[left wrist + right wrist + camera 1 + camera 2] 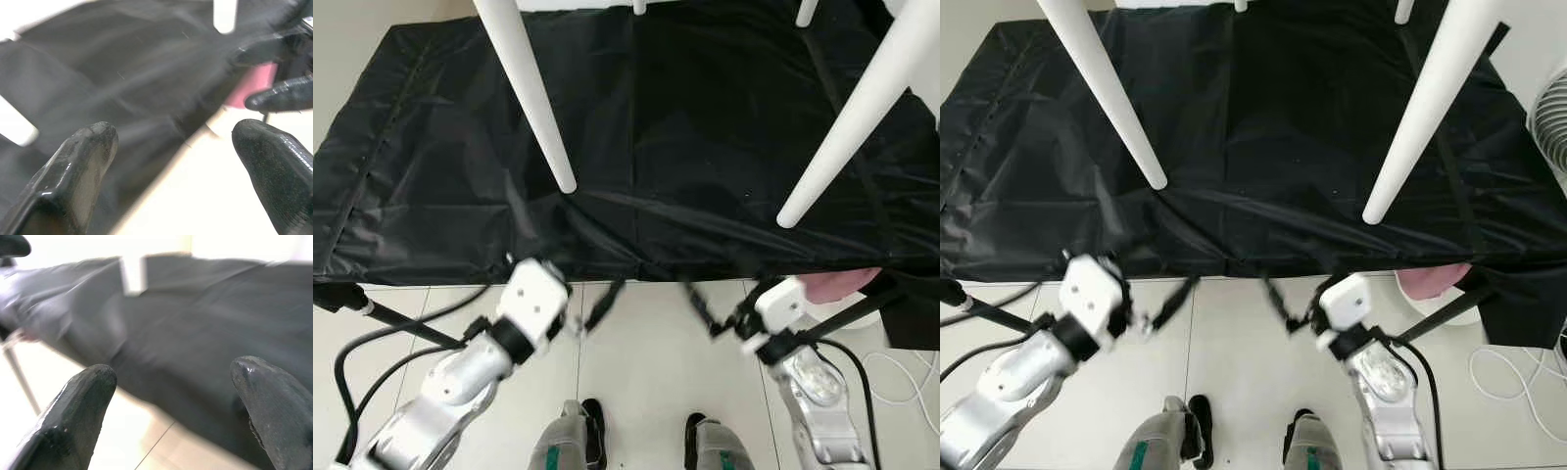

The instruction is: Building children table

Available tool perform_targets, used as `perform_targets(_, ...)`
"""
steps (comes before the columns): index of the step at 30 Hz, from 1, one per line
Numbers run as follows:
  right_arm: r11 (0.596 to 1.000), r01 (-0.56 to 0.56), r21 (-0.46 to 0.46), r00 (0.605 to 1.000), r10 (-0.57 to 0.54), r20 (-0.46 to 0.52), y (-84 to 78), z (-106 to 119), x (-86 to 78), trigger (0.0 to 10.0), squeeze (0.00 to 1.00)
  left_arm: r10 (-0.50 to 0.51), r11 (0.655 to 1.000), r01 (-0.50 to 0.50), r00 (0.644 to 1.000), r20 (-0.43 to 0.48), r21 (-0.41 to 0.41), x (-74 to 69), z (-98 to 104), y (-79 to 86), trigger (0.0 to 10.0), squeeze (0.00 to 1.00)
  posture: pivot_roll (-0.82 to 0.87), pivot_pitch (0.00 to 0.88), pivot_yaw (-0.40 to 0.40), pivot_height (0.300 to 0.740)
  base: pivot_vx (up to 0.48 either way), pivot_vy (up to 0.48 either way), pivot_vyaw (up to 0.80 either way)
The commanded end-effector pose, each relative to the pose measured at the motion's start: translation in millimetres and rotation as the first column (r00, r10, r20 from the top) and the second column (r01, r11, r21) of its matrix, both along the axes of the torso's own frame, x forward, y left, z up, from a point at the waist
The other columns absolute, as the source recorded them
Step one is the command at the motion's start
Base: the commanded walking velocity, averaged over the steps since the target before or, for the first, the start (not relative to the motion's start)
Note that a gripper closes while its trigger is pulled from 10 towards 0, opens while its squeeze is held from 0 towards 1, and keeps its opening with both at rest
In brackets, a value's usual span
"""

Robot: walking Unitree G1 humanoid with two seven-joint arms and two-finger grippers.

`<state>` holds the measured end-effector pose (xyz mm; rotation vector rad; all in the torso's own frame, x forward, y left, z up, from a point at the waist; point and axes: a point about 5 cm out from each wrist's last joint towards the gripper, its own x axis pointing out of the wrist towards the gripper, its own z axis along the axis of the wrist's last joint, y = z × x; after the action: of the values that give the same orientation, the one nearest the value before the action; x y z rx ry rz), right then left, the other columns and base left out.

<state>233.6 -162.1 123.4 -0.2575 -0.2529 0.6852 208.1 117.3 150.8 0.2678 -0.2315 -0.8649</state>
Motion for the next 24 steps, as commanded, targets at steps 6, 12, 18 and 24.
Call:
perform_targets(6,0.991,-0.113,-0.066,0.988,0.106,-0.109,1.3,-25,-5.8,10.0,0.00,-0.071,0.991,0.075,0.997,-0.039,0.111,-9.1,-33,7.6,10.0,0.00,-0.03,0.171,0.099,0.740,0.000,0.000,0.00)
perform_targets(12,0.995,-0.055,-0.085,0.970,0.033,-0.243,-13.5,-63,-6.2,10.0,0.00,-0.059,0.974,0.084,0.991,-0.123,0.212,-19.4,-81,19.5,10.0,0.00,-0.03,0.166,0.085,0.740,0.000,0.000,0.00)
perform_targets(18,0.988,0.097,-0.120,0.908,-0.137,-0.397,-31.6,-107,-11.1,10.0,0.00,0.025,0.953,0.062,0.959,-0.281,0.297,-30.8,-134,33.5,10.0,0.00,-0.04,0.147,0.079,0.740,0.000,0.000,0.00)
perform_targets(24,0.945,0.265,-0.190,0.788,-0.326,-0.523,-41.9,-142,-19.0,10.0,0.00,0.257,0.959,-0.150,0.824,-0.504,0.242,-21.5,-171,46.6,10.0,0.00,-0.06,0.126,0.082,0.740,0.000,0.000,0.00)
